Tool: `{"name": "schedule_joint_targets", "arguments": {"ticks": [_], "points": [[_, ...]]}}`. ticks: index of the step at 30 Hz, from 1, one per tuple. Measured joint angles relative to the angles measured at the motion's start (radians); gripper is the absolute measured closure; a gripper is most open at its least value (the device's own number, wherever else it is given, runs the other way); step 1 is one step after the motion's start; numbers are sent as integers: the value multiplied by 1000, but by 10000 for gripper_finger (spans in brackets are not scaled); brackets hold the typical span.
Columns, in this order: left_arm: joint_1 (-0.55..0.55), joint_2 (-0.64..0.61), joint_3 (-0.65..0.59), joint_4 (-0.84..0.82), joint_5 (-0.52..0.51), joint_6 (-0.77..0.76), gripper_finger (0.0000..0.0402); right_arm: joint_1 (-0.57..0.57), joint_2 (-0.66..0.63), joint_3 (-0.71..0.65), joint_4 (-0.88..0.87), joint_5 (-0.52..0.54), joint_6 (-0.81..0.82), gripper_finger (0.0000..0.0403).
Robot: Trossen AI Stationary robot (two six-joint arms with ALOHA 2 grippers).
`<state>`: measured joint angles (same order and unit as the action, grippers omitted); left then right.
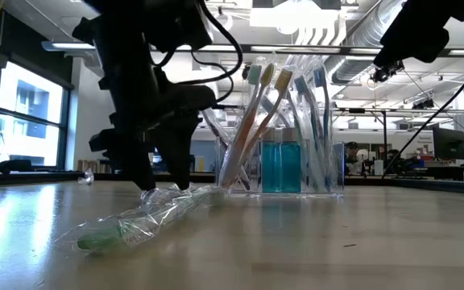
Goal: Pick & Place toothbrushing station
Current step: Put the orange toothbrush into the wire organizer
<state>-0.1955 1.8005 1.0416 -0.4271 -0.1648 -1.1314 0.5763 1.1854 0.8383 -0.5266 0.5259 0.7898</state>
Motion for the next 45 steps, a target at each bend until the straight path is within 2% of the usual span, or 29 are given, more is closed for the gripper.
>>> {"name": "schedule_joint_targets", "arguments": {"ticks": [4,7,11,17,18,22,26,33,40,45], "points": [[0,25,1,-48,11,1,116,0,0,0,0,3,0,228],[-1,26,1,-91,21,1,144,0,0,0,0,8,0,228],[0,27,0,-111,36,1,217,0,0,0,0,8,0,228],[1,29,-4,-141,34,24,371,1,0,0,0,8,-4,228],[1,29,-4,-143,35,30,383,1,0,0,0,8,-4,228],[-23,29,-3,-164,5,24,379,4,0,-1,-1,8,-6,228],[-53,10,-4,-181,-7,24,392,26,0,-2,-2,27,-8,228],[-138,-75,-13,-261,-37,-20,394,54,0,-23,0,63,8,228],[-235,-184,-6,-286,-214,-62,394,54,0,-40,5,84,26,228],[-310,-237,60,-286,-440,9,394,54,0,-40,15,89,26,228]]}}
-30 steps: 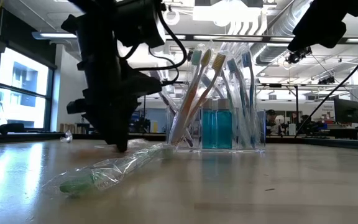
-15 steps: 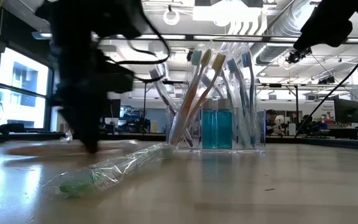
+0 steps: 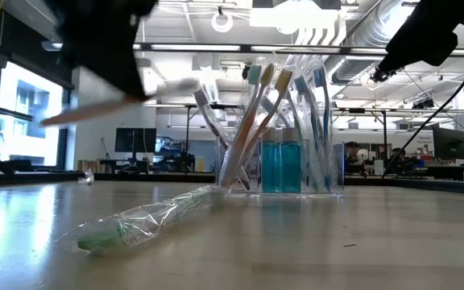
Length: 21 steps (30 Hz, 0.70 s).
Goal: Pick & Place toothbrushing station
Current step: Put the orange toothbrush into the wire organizer
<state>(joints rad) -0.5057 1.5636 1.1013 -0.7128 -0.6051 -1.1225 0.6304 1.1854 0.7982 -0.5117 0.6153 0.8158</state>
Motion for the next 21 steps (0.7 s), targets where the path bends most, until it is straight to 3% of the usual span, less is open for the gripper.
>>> {"name": "schedule_joint_targets", "arguments": {"ticks": [6,11,16,21], "points": [[-93,-23,70,16,-376,102,394,0,0,0,0,0,0,228],[-137,-24,44,70,-685,113,394,0,0,0,0,2,-6,228],[-136,-23,-67,202,-819,112,394,0,0,0,0,31,-11,228],[-136,-23,-146,296,-869,105,394,0,0,0,1,55,-27,228]]}}
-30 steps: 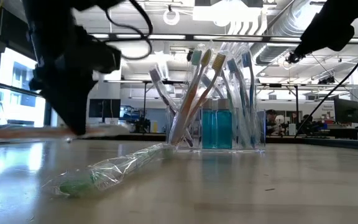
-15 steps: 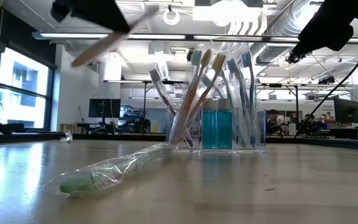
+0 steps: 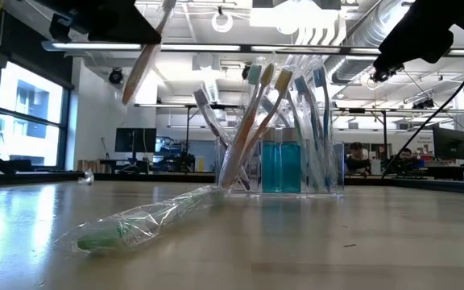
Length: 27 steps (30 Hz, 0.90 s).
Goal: Pick & Place toothbrushing station
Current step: Put the orange toothbrush into the wire organizer
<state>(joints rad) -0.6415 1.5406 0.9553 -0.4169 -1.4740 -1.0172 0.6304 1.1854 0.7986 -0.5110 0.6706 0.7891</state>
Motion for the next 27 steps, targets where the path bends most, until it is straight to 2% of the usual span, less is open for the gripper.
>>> {"name": "schedule_joint_targets", "arguments": {"ticks": [3,6,11,15,19,24,27], "points": [[7,0,17,3,26,119,394,0,0,0,0,3,0,228],[18,0,70,92,124,387,394,0,0,0,1,3,0,228],[73,0,102,444,326,875,394,0,0,0,4,4,0,228],[140,-1,104,689,549,1142,394,0,0,0,6,4,0,228],[223,-1,102,766,729,1195,394,11,0,0,6,4,0,228],[347,-1,41,784,914,1102,394,24,0,0,3,9,0,228],[395,-1,-21,884,983,1084,394,25,0,0,2,12,0,228]]}}
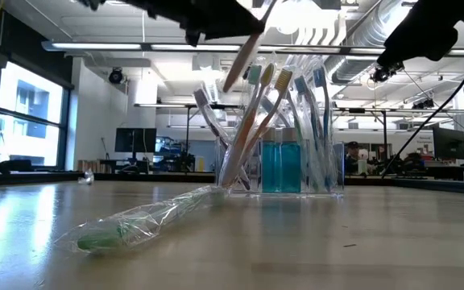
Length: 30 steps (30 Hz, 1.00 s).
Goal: Pick & Place toothbrushing station
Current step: Put the orange toothbrush into the wire organizer
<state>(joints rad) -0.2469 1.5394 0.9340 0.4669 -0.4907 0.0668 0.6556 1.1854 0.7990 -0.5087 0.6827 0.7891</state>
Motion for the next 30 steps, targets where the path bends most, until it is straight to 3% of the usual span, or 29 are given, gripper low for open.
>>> {"name": "schedule_joint_targets", "arguments": {"ticks": [7,15,22,30], "points": [[47,-34,-185,250,93,-10,394,-1,0,0,-2,25,-6,228],[104,3,-406,756,234,-57,394,-1,0,0,5,57,-7,228],[123,120,-407,880,253,-97,394,-1,0,0,13,56,-7,228],[123,140,-406,967,262,18,394,-1,0,0,13,51,-7,228]]}}
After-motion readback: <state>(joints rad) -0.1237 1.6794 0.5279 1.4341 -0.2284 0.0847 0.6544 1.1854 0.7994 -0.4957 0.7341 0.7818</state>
